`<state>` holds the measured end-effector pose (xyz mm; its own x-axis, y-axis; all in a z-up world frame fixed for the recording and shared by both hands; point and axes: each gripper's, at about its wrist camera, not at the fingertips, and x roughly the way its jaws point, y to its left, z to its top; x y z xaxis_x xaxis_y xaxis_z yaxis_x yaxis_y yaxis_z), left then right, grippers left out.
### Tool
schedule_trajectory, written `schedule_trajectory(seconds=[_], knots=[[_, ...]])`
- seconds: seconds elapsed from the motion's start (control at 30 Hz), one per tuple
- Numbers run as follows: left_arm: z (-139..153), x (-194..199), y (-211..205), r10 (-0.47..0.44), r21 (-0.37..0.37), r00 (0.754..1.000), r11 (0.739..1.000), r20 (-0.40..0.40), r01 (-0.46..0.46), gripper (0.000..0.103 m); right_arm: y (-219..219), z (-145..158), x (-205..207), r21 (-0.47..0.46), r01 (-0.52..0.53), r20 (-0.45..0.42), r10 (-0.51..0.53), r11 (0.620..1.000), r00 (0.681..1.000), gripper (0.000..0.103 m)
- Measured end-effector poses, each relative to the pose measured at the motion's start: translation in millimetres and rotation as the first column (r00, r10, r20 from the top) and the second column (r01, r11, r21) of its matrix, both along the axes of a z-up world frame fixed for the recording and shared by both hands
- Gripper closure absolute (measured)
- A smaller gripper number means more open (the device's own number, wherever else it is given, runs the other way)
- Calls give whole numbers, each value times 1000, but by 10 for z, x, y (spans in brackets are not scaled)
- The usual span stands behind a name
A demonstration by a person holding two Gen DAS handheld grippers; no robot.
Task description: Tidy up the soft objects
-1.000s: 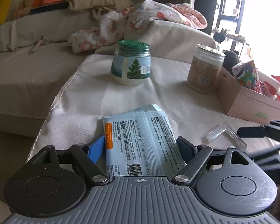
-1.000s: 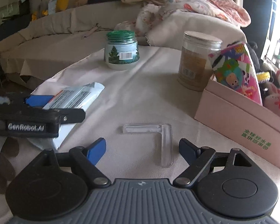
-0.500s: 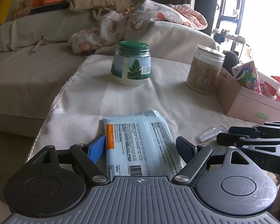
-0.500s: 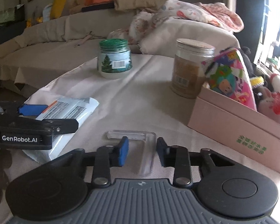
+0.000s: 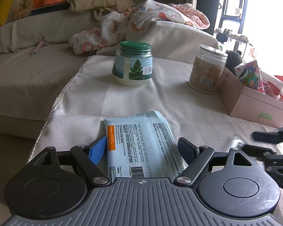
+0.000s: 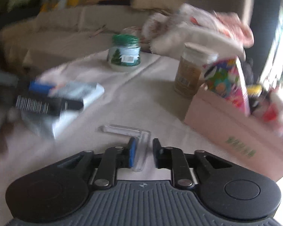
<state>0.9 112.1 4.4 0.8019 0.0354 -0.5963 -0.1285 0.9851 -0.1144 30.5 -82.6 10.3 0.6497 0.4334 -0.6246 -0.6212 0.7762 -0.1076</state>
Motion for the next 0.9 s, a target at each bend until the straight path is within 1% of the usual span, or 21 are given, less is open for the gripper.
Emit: schedule_trajectory(seconds=[0.03,0.1,0.13,0.17,0.2,0.23,0.27,0.3,0.37,0.4,0.47,0.53,0.63,0.67,0.8,0.9], knots=[[0,0,0,0,0,1000,1000,0,0,17,-21,-1,-68,-57,-15,45,17,998,999,76],[-1,1,3,0,0,1000,1000,0,0,17,-72,-29,-150,-164,16,131,5,986,991,75],[-2,1,-1,0,1,1000,1000,0,0,17,-96,-43,-163,-200,52,164,-19,979,986,73],[-2,1,1,0,1,1000,1000,0,0,17,-131,-46,-164,-209,76,174,-40,975,984,69],[-2,2,-1,0,0,1000,1000,0,0,17,-173,-29,-157,-186,74,152,-46,980,987,60],[-2,2,-2,0,1,1000,1000,0,0,17,-219,0,-136,-136,54,99,-40,989,994,55],[-3,3,-1,0,1,1000,1000,0,0,17,-260,29,-109,-76,33,40,-30,997,999,43],[-3,3,-2,-1,1,1000,1000,0,1,17,-284,50,-83,-18,13,-10,-13,1000,1000,37],[-4,3,-1,-1,1,1000,1000,0,1,17,-299,65,-27,53,-15,-52,18,998,998,36],[-4,2,1,-1,1,1000,1000,0,1,17,-278,62,-9,60,-26,-51,29,998,998,35],[-3,2,-4,-1,1,1000,1000,0,1,17,-228,44,49,33,-36,-43,37,999,998,34],[-3,3,-4,-1,1,1000,1000,0,1,17,-200,7,122,27,-41,-75,43,999,996,32],[-3,3,-5,-1,3,1000,1000,-1,1,17,-268,-7,207,86,-29,-131,40,996,991,32],[-3,4,-5,-1,4,1000,1000,-2,1,17,-284,-13,204,102,-26,-133,40,994,990,36],[4,29,-43,-2,43,1000,999,-25,3,17,-278,-23,152,89,-17,-116,27,996,993,37],[21,24,-10,-4,34,999,999,-34,5,19,-268,16,107,76,-28,-112,36,997,993,37]])
